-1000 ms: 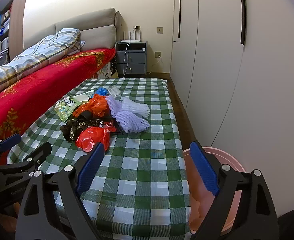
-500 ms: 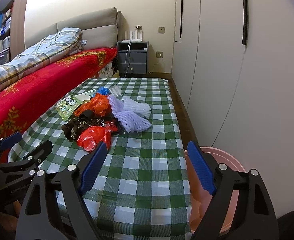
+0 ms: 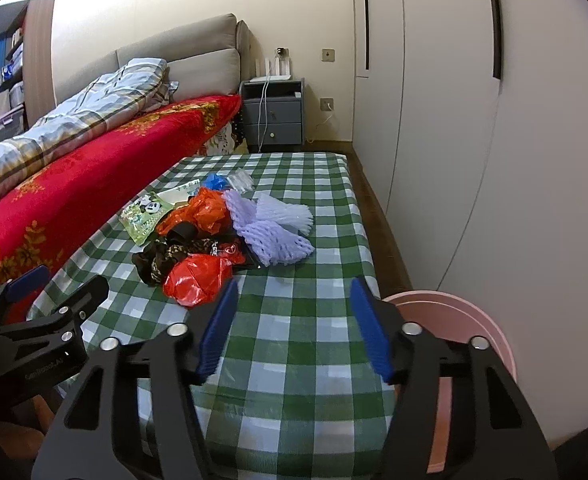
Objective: Collect trash
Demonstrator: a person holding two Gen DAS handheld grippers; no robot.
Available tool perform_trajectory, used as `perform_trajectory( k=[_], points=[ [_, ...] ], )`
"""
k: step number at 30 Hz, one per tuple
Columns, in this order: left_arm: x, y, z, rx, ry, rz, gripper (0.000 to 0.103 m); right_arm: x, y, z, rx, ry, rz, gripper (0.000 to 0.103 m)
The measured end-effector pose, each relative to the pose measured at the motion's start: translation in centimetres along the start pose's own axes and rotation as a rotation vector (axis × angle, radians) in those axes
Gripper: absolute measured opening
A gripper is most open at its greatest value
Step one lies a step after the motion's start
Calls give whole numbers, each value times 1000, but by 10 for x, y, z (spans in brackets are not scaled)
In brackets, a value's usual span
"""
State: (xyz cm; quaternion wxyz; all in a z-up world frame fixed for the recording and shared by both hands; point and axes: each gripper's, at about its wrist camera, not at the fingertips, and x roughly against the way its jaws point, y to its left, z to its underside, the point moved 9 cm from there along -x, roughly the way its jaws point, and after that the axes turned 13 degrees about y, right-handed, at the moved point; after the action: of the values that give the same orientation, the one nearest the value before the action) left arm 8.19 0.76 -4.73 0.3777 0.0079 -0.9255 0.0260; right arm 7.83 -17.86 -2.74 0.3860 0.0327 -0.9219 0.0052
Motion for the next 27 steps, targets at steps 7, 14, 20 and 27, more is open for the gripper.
perform_trajectory(
  k=[7, 14, 20, 27],
  points=[
    [-10, -2, -18, 17, -15, -15, 95, -18, -5, -24, -29, -15, -21, 48],
    [-34, 14, -34, 116, 7, -35, 95, -48, 2, -45, -36, -21, -37, 48],
    [-66, 22, -42, 147, 45, -28, 79, -84, 14, -48, -12, 30, -61, 48],
    [-106, 39, -42, 218, 112, -39, 69, -118, 18, -46, 1, 87, -67, 48]
  ],
)
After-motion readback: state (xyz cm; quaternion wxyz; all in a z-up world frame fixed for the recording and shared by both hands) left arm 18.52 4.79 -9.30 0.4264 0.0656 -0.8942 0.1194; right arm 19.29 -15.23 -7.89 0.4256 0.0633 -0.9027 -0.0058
